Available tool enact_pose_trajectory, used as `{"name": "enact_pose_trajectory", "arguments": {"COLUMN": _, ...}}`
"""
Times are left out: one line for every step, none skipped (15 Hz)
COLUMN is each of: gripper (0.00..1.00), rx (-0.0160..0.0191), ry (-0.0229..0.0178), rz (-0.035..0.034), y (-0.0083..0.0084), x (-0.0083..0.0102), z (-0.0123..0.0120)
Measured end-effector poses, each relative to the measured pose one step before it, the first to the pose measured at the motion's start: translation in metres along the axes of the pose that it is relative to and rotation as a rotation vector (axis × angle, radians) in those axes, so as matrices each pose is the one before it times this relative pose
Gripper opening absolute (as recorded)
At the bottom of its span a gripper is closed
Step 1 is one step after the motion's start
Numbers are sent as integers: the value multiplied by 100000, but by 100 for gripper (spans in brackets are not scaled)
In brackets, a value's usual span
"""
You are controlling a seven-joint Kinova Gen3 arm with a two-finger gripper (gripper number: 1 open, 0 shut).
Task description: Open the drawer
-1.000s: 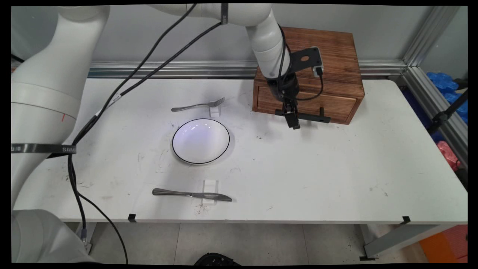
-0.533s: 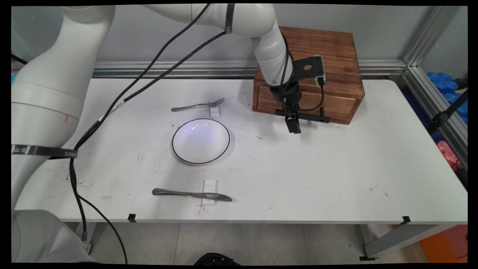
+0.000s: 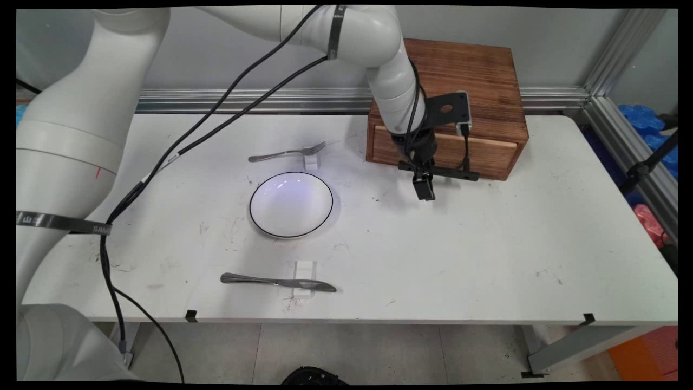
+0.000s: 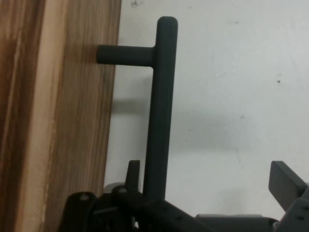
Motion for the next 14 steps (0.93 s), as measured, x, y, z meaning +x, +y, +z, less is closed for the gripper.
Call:
{"name": "enact_pose_trajectory", "arguments": {"gripper": 100, "rx": -16, "ry": -195, "rz": 100, "y": 177, "x": -49, "z": 103}}
{"name": "enact_pose_trajectory", "arguments": {"gripper": 100, "rx": -20, "ry": -188, "rz": 31, "y": 169, "x": -68, "z": 82}}
{"name": "enact_pose_trajectory", "arguments": {"gripper": 100, "rx": -53, "ry": -172, "rz": 49, "y": 143, "x": -60, "z": 79}}
{"name": "enact_pose_trajectory", "arguments": {"gripper": 100, "rx": -46, "ry": -104, "rz": 68, "y": 101, "x": -19, "z": 50}}
{"name": "enact_pose_trajectory", "arguments": {"gripper": 100, "rx": -47, "ry": -142, "rz": 63, "y": 119, "x": -42, "z": 58}}
{"name": "enact_pose_trajectory", "arguments": {"gripper": 100, "rx": -38, "ry": -101, "rz": 52, "y": 119, "x": -39, "z": 51}}
{"name": "enact_pose_trajectory", "arguments": {"gripper": 100, "rx": -63, "ry": -138, "rz": 83, "y": 152, "x": -36, "z": 52}}
{"name": "enact_pose_trajectory", "arguments": {"gripper": 100, "rx": -108, "ry": -139, "rz": 85, "y": 191, "x": -39, "z": 59}}
{"name": "enact_pose_trajectory", "arguments": {"gripper": 100, "rx": -86, "ry": -181, "rz": 69, "y": 178, "x": -47, "z": 53}}
{"name": "enact_pose_trajectory", "arguments": {"gripper": 100, "rx": -73, "ry": -88, "rz": 60, "y": 179, "x": -27, "z": 36}}
{"name": "enact_pose_trajectory", "arguments": {"gripper": 100, "rx": -67, "ry": -134, "rz": 99, "y": 174, "x": -9, "z": 37}}
{"name": "enact_pose_trajectory", "arguments": {"gripper": 100, "rx": -41, "ry": -61, "rz": 52, "y": 120, "x": -1, "z": 19}}
{"name": "enact_pose_trajectory", "arguments": {"gripper": 100, "rx": -45, "ry": -112, "rz": 41, "y": 178, "x": 1, "z": 19}}
{"name": "enact_pose_trajectory", "arguments": {"gripper": 100, "rx": -38, "ry": -119, "rz": 45, "y": 206, "x": 13, "z": 17}}
